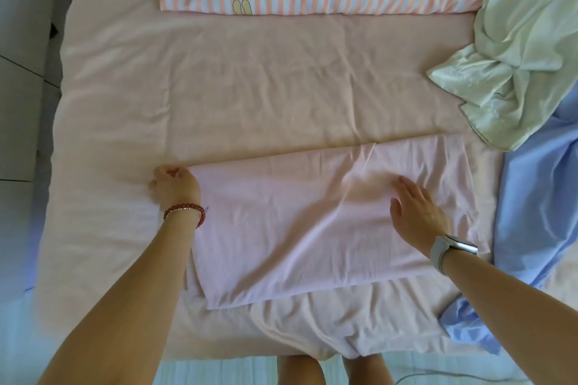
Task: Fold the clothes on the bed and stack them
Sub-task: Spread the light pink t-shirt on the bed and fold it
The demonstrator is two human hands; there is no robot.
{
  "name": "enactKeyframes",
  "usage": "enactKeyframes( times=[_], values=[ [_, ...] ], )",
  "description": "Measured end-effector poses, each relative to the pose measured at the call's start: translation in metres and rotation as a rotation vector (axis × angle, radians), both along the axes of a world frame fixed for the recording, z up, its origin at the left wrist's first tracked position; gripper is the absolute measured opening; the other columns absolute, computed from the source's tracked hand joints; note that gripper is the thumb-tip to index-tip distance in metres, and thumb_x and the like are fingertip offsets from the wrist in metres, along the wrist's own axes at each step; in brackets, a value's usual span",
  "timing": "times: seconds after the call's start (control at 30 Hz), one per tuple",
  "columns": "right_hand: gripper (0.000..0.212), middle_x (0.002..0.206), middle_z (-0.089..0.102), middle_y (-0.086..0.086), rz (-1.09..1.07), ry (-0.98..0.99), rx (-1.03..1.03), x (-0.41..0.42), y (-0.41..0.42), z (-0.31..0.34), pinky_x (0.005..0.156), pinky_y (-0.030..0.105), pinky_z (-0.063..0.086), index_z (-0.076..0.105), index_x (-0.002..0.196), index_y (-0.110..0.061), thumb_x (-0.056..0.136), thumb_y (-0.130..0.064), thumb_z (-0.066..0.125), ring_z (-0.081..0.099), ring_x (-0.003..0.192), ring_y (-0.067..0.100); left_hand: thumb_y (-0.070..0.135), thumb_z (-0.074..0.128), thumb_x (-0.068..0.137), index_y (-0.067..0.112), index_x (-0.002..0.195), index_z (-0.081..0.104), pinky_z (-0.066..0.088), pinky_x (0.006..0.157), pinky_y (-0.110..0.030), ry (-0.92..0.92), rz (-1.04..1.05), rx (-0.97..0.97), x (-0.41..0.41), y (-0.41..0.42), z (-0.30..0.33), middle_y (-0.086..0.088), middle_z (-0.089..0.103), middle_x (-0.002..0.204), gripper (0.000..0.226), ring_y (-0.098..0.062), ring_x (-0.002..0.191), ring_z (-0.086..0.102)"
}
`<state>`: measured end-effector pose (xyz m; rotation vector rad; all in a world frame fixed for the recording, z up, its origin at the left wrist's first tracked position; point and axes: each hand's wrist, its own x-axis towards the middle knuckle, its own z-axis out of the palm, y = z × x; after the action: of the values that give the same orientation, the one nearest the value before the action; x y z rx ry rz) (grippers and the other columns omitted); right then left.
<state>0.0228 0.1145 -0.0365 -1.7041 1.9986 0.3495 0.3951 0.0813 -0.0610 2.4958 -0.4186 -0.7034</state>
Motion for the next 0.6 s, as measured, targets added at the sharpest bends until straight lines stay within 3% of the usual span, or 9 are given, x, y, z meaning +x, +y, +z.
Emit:
enactKeyframes(
  times=[0.1,0.17,0.23,0.3,0.37,0.43,0.5,0.6],
  values=[
    [0.037,0.131,0.049,0.013,0.052,0.01,-0.251,-0.009,-0.024,0.005,0.087,0.047,0.039,0.049,0.129,-0.01,0.092,-0.011,0.046,0.045,0.116,0.036,0.013,0.049,0.087,0.013,0.119,0.055,0.029,0.096,-0.045,-0.355,-0.453,0.039,-0.013,0.002,0.006,-0.014,0.049,0.129,0.033,-0.035,0.12,0.04],
    [0.037,0.132,0.049,0.013,0.106,0.027,-0.334,-0.021,-0.048,0.003,0.094,0.05,0.034,0.05,0.128,-0.01,0.091,-0.008,0.047,0.043,0.12,0.035,0.016,0.049,0.085,0.013,0.107,0.065,0.029,0.095,-0.048,-0.549,-0.862,-0.032,-0.03,0.003,0.003,-0.01,0.062,0.112,0.027,-0.034,0.111,0.05],
    [0.038,0.137,0.045,0.009,0.156,0.056,-0.291,-0.038,-0.074,-0.002,0.106,0.051,0.022,0.048,0.131,-0.014,0.094,-0.013,0.043,0.034,0.13,0.029,0.02,0.047,0.084,0.012,0.094,0.07,0.032,0.095,-0.052,-0.598,-1.104,-0.077,-0.051,-0.002,-0.001,-0.01,0.068,0.091,0.026,-0.033,0.094,0.059],
    [0.036,0.136,0.047,0.007,0.184,0.082,-0.169,-0.059,-0.099,-0.005,0.111,0.049,0.012,0.049,0.13,-0.017,0.096,-0.02,0.039,0.029,0.133,0.026,0.026,0.044,0.086,0.01,0.083,0.072,0.036,0.091,-0.051,-0.561,-1.175,-0.09,-0.072,-0.01,-0.003,-0.01,0.068,0.078,0.033,-0.033,0.081,0.061],
    [0.033,0.127,0.052,0.01,0.258,0.117,-0.05,-0.08,-0.118,-0.006,0.108,0.046,0.021,0.052,0.125,-0.015,0.097,-0.025,0.037,0.039,0.125,0.029,0.034,0.03,0.087,0.008,0.078,0.069,0.038,0.084,-0.045,-0.526,-1.195,-0.074,-0.088,-0.021,-0.007,-0.011,0.067,0.076,0.047,-0.032,0.078,0.062],
    [0.029,0.115,0.056,0.013,0.314,0.068,-0.013,-0.097,-0.129,-0.004,0.089,0.041,0.038,0.054,0.117,-0.012,0.098,-0.026,0.037,0.052,0.108,0.034,0.034,0.021,0.086,0.006,0.078,0.065,0.037,0.079,-0.042,-0.508,-1.188,-0.07,-0.091,-0.026,-0.013,-0.013,0.067,0.077,0.053,-0.033,0.078,0.061],
    [0.026,0.107,0.056,0.009,0.301,0.025,-0.012,-0.112,-0.132,-0.003,0.076,0.037,0.04,0.053,0.111,-0.014,0.098,-0.028,0.035,0.057,0.096,0.035,0.028,0.025,0.089,0.003,0.078,0.062,0.038,0.075,-0.042,-0.521,-1.164,-0.076,-0.089,-0.027,-0.02,-0.016,0.065,0.076,0.046,-0.035,0.077,0.06],
    [0.026,0.105,0.057,0.006,0.248,0.011,-0.037,-0.13,-0.131,-0.01,0.076,0.038,0.043,0.056,0.107,-0.018,0.097,-0.033,0.037,0.058,0.095,0.033,0.021,0.033,0.088,0.0,0.083,0.063,0.035,0.075,-0.042,-0.536,-1.102,-0.004,-0.088,-0.028,-0.023,-0.02,0.065,0.082,0.037,-0.038,0.082,0.059]
  ],
)
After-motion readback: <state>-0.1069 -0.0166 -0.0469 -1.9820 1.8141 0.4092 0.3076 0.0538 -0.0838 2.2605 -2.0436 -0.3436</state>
